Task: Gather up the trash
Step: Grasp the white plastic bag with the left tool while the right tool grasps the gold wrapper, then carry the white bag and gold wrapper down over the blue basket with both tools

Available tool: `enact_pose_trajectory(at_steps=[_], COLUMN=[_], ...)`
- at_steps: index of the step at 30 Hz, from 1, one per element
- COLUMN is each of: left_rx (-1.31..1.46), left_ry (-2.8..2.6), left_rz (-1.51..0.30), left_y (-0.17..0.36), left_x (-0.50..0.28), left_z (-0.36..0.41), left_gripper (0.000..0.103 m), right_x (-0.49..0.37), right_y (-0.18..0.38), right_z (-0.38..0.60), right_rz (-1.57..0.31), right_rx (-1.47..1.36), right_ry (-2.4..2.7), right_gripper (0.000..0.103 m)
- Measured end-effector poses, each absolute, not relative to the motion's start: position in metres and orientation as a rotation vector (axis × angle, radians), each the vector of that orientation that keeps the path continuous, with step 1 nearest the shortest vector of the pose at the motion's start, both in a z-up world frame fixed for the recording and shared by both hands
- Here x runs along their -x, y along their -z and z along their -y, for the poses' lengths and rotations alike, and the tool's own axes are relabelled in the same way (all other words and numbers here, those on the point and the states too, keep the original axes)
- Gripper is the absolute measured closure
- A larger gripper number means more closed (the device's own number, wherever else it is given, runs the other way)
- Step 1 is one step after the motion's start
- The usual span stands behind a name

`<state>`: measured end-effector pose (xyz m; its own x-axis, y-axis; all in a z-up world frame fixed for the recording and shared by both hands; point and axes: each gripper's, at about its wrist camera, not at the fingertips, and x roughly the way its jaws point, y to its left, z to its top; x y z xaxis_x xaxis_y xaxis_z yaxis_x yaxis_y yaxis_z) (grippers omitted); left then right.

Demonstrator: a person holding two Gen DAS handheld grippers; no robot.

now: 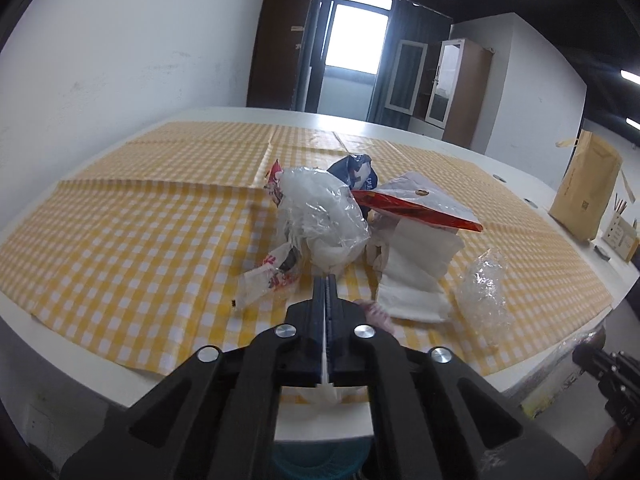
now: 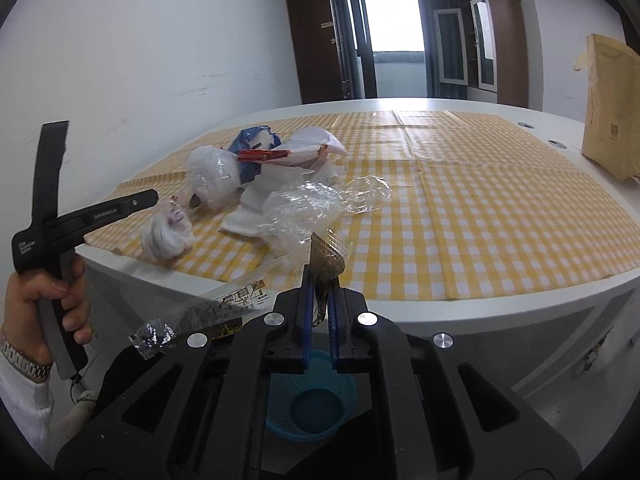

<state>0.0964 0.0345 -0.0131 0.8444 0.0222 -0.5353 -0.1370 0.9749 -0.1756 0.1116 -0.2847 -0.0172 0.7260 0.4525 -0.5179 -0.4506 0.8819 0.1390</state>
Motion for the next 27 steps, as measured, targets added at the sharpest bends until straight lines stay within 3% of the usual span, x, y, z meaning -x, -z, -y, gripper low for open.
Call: enact_pose_trajectory(at_steps=[27], left_rx=[0.246], left_ry=[-0.03], left_rz=[-0.524], left_y=[-0.003], left_x=[-0.076], left_z=[-0.052], left_gripper=[0.103], right_x=[-0.083], right_y=[0.033], right_z=[0.248], right_rz=[-0.602], right_rx=[0.043], right_ry=[-0.591], right_gripper=[0.098])
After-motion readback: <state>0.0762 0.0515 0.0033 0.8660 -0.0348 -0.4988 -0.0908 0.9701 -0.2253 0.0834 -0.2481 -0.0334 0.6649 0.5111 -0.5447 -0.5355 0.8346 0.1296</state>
